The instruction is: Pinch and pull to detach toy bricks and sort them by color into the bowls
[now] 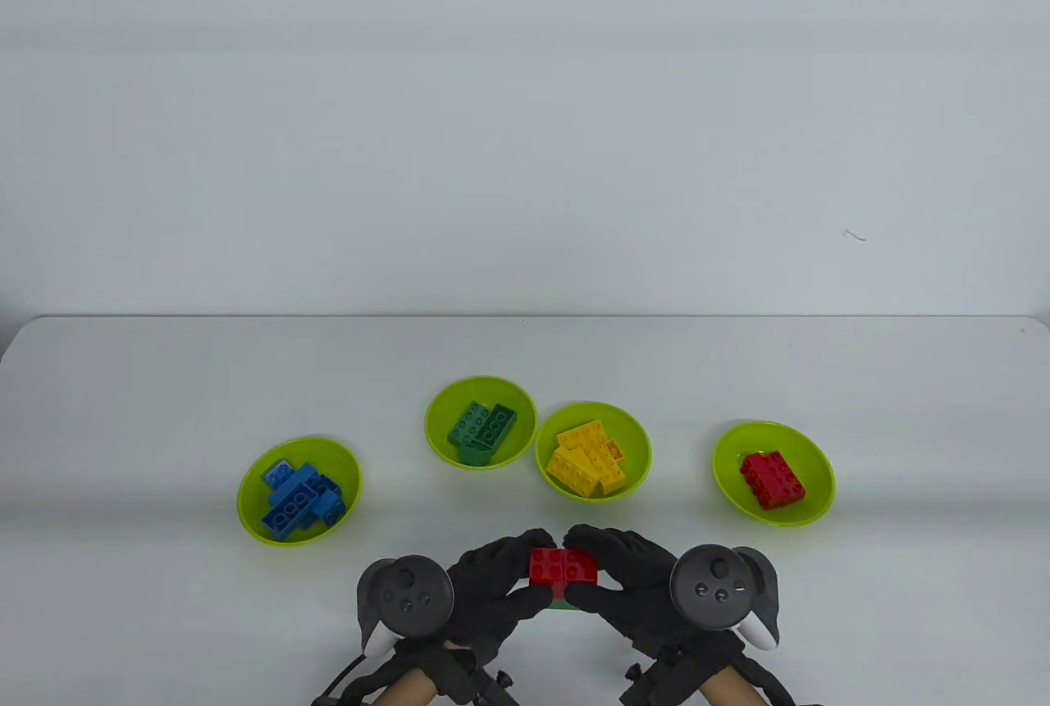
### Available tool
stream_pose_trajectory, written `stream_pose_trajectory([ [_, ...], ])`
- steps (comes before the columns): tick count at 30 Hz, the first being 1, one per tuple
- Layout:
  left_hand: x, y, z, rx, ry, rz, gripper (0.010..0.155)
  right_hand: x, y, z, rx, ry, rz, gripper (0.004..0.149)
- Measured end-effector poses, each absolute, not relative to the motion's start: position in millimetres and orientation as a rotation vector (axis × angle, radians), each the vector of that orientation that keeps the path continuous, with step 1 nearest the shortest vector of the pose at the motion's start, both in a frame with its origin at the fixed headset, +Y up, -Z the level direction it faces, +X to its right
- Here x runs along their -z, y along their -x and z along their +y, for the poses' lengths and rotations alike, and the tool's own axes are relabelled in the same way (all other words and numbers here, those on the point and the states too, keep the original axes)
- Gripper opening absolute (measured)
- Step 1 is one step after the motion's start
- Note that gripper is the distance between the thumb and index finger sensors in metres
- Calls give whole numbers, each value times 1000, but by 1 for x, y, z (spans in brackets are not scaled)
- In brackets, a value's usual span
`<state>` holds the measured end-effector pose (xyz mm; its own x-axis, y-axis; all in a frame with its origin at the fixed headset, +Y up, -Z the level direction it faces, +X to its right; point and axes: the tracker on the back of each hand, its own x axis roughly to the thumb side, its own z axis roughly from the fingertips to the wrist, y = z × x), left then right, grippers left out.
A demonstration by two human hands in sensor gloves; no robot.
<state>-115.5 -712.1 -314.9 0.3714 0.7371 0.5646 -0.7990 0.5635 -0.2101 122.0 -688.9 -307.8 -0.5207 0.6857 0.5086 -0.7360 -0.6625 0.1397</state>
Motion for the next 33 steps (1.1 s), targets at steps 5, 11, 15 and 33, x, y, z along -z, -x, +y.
stream_pose_trajectory([
  [5, 315, 115, -713, -1024, -100, -657, 69, 304, -124, -685, -2160, -646, -176, 60],
  [11, 311, 112, -716, -1071, -97, -643, 68, 304, -125, -682, -2094, -638, -172, 60],
  [15, 312, 110, -714, -1030, -95, -673, 67, 303, -129, -675, -2195, -678, -246, 57],
  [33, 309, 107, -712, -955, -170, -679, 68, 306, -130, -676, -2147, -608, -203, 57],
])
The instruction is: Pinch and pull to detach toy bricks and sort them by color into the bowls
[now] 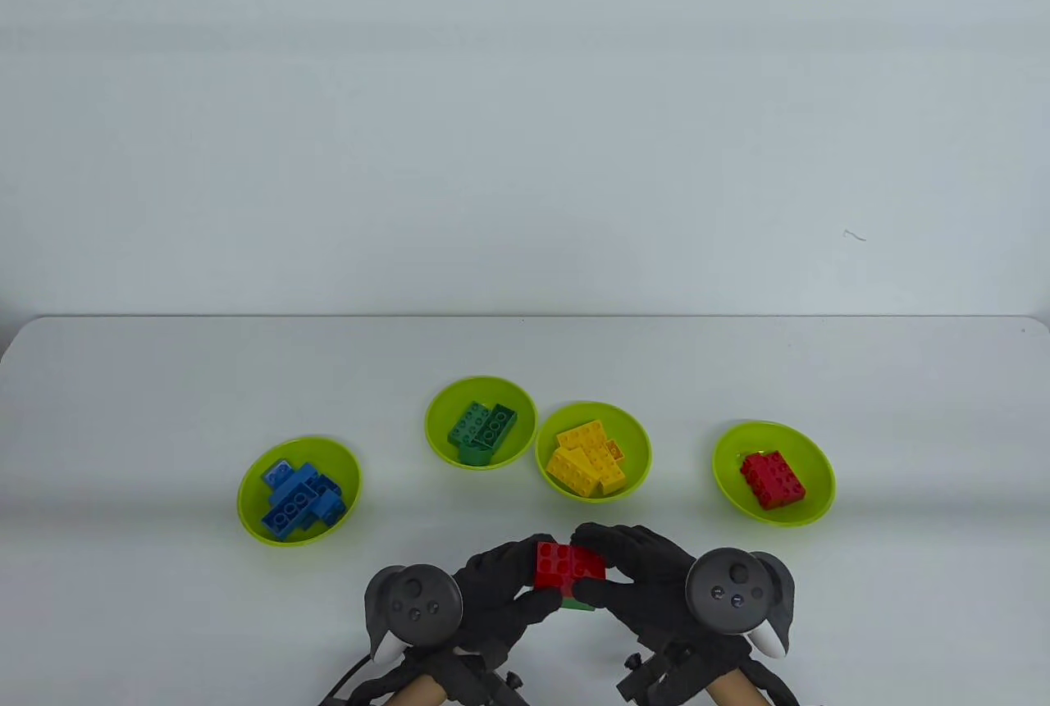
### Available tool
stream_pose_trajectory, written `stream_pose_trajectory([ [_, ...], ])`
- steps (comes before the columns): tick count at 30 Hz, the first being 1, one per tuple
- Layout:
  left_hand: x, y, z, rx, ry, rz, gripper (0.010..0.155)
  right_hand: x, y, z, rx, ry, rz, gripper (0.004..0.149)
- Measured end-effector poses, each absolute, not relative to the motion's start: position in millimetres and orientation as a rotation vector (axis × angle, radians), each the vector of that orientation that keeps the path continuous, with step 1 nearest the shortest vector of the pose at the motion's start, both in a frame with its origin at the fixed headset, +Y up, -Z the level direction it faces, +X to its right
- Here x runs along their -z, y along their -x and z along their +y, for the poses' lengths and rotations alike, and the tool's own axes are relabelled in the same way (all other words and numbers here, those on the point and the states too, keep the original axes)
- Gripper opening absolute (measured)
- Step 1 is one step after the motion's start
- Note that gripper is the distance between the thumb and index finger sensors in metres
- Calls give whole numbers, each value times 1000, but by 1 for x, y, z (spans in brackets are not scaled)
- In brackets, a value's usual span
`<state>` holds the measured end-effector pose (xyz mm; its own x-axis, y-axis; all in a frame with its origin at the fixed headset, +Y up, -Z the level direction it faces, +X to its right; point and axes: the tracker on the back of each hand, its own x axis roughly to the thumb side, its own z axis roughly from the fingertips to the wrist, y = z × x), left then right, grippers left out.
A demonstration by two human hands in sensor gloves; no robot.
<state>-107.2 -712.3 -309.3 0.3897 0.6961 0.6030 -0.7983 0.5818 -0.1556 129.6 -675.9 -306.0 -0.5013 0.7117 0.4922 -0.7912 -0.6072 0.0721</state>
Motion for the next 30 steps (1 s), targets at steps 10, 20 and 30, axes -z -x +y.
stream_pose_trajectory([
  [10, 311, 105, -717, -953, -189, -690, 67, 315, -142, -678, -2064, -537, -125, 57],
  [20, 312, 110, -716, -965, -189, -650, 68, 368, -213, -666, -2454, -169, -312, 58],
  [30, 313, 112, -717, -989, -175, -647, 68, 408, -255, -714, -2685, 239, -240, 58],
])
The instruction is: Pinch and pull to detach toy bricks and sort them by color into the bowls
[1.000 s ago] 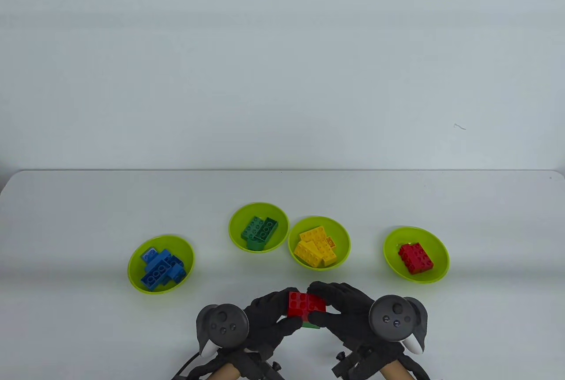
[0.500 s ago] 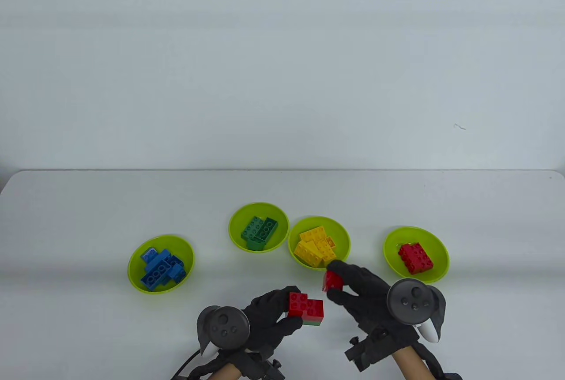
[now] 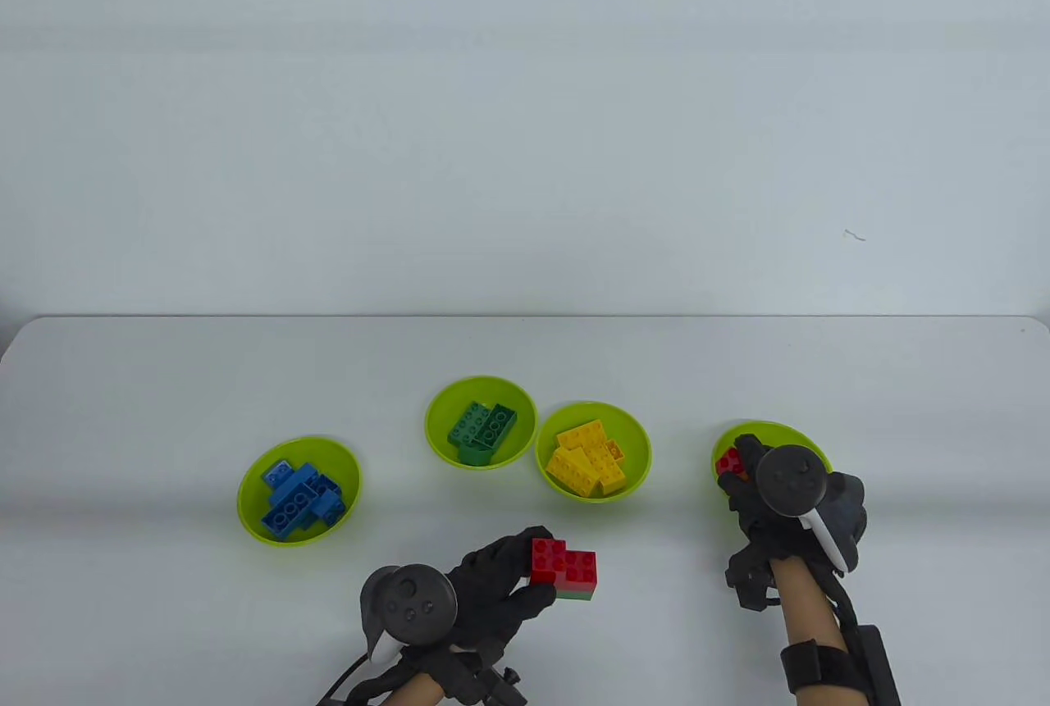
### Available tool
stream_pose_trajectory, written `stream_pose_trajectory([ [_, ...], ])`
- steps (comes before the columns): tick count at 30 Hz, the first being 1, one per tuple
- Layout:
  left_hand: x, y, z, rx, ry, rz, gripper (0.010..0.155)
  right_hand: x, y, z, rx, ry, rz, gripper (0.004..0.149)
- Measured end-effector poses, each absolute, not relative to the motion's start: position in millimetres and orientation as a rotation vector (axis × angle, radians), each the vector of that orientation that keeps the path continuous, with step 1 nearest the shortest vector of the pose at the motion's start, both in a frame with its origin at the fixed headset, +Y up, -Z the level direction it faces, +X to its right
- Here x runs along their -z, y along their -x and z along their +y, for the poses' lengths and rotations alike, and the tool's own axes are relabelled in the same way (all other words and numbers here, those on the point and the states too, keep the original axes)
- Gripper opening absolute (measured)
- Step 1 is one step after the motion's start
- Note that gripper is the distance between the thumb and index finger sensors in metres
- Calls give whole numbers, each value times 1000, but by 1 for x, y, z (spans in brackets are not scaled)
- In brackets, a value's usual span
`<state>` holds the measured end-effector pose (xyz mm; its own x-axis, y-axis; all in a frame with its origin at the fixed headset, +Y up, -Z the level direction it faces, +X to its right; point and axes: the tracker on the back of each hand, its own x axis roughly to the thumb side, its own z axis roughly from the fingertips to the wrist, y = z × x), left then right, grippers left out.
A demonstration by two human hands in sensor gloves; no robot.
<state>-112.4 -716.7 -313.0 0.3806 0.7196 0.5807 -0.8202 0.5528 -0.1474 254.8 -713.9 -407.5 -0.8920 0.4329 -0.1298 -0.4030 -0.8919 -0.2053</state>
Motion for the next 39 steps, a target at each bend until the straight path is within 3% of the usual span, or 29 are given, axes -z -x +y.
stream_pose_trajectory([
  [4, 313, 114, -717, -1006, -168, -639, 68, 413, -260, -723, -2696, 306, -218, 59],
  [9, 314, 116, -716, -1017, -173, -633, 68, 407, -259, -715, -2601, 262, -265, 64],
  [15, 314, 117, -716, -1027, -168, -627, 68, 374, -217, -689, -2343, -124, -287, 68],
  [23, 314, 115, -717, -1026, -148, -642, 68, 321, -142, -679, -2050, -528, -110, 70],
  [32, 314, 113, -717, -995, -145, -669, 68, 305, -115, -684, -2092, -631, -72, 69],
  [39, 312, 108, -718, -984, -122, -690, 68, 299, -113, -686, -2167, -628, -164, 62],
])
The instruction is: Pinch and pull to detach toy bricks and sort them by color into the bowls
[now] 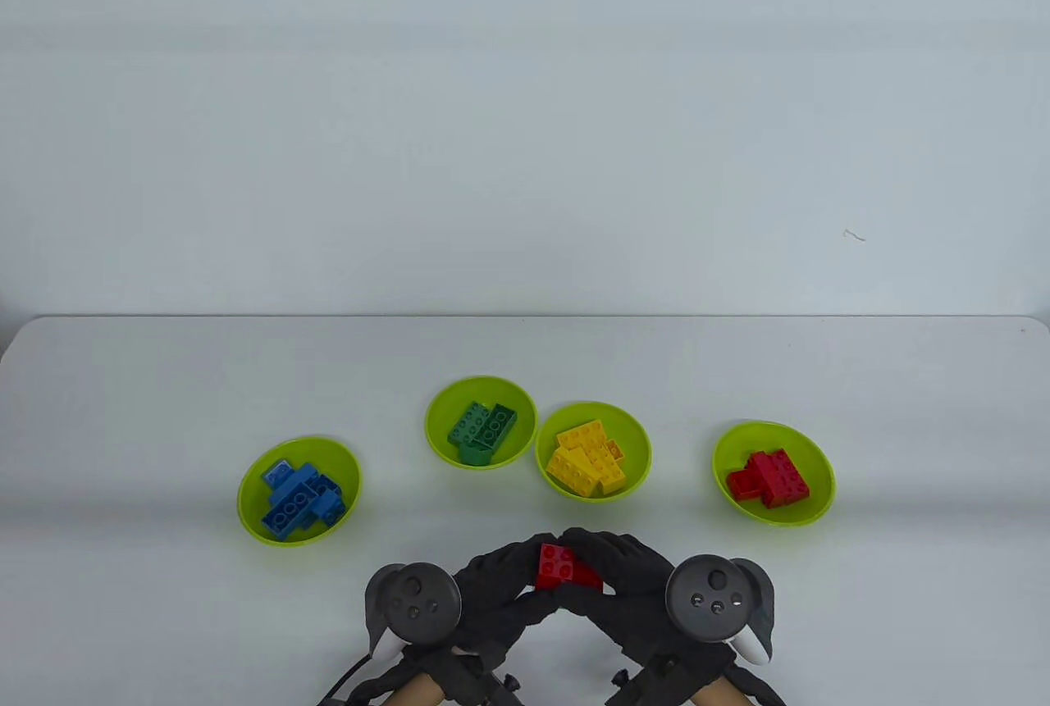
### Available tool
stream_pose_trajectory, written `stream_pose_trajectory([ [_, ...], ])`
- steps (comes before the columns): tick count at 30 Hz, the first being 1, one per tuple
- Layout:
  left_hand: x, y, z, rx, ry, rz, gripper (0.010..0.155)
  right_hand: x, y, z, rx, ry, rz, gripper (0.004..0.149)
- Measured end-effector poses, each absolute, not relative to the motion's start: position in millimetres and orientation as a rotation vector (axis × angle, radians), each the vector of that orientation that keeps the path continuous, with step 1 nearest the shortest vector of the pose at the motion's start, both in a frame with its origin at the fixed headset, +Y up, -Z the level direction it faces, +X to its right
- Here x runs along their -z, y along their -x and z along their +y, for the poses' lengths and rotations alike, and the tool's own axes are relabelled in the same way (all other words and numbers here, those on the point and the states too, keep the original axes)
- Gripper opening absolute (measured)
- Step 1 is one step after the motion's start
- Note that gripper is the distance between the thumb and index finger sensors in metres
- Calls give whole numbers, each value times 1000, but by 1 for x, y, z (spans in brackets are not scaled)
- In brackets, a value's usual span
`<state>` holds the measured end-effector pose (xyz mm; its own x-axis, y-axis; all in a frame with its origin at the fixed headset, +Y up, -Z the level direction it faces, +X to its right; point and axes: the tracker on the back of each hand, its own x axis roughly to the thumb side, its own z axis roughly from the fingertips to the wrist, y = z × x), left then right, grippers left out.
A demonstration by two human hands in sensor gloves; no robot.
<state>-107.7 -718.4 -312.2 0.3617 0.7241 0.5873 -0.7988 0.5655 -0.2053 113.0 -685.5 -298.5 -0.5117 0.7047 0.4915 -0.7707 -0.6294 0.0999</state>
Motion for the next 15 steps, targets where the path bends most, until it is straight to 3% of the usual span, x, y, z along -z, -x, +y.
stream_pose_trajectory([
  [10, 308, 104, -713, -817, -192, -756, 68, 298, -111, -686, -2195, -624, -191, 59],
  [15, 310, 104, -712, -941, -112, -715, 67, 293, -109, -681, -2236, -632, -300, 58],
])
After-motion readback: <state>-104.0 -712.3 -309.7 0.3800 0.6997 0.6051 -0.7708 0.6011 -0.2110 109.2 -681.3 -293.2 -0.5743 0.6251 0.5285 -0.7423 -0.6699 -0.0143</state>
